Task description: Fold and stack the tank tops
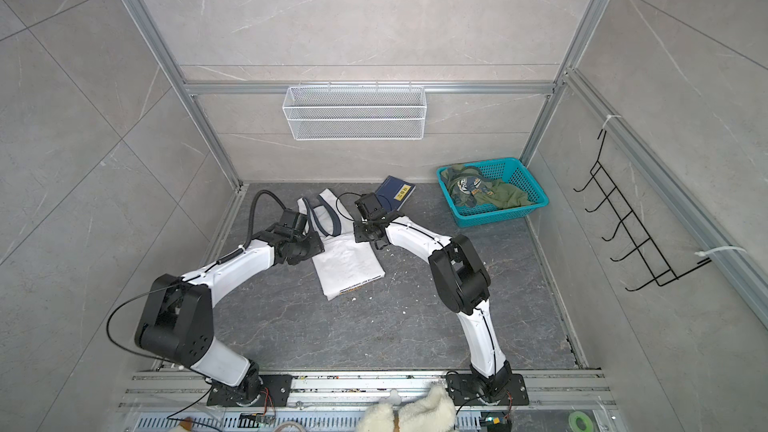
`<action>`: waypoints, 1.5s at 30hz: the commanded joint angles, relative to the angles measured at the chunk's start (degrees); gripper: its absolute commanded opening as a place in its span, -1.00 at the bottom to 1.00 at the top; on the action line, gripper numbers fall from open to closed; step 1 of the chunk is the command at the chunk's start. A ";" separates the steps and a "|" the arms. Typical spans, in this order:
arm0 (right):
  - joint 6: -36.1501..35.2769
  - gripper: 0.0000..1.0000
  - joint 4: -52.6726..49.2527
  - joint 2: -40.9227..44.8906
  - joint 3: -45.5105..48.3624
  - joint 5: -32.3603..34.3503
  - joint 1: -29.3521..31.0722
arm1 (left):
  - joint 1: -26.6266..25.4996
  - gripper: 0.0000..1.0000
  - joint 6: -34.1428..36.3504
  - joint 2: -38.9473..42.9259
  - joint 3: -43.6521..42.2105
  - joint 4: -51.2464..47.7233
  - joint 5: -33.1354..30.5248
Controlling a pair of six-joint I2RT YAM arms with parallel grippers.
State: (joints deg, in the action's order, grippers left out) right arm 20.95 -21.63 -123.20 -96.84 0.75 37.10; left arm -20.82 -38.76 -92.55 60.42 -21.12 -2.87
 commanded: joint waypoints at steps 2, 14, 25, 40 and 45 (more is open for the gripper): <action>-1.22 0.00 0.43 0.45 2.38 -1.48 0.82 | -0.89 0.24 1.15 -4.35 4.10 0.99 4.09; -2.21 -0.19 -3.89 -12.11 -13.07 0.27 0.95 | 2.85 0.20 0.53 -16.36 13.16 0.09 -0.37; -3.55 -0.14 -14.49 -19.59 -31.89 2.60 0.72 | 6.85 0.25 2.37 -17.47 20.39 -6.37 -0.36; 7.95 0.07 -3.97 16.59 17.52 -9.53 -4.14 | -5.88 0.56 -13.47 18.95 -11.97 -4.58 3.12; 11.14 0.07 -0.49 22.73 30.08 -13.02 -5.10 | -10.94 0.57 -23.20 27.36 -23.42 -0.16 2.91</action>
State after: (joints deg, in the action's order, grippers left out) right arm 28.69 -25.39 -102.67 -71.31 -8.54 32.34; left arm -30.52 -54.04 -68.79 40.45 -24.58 0.34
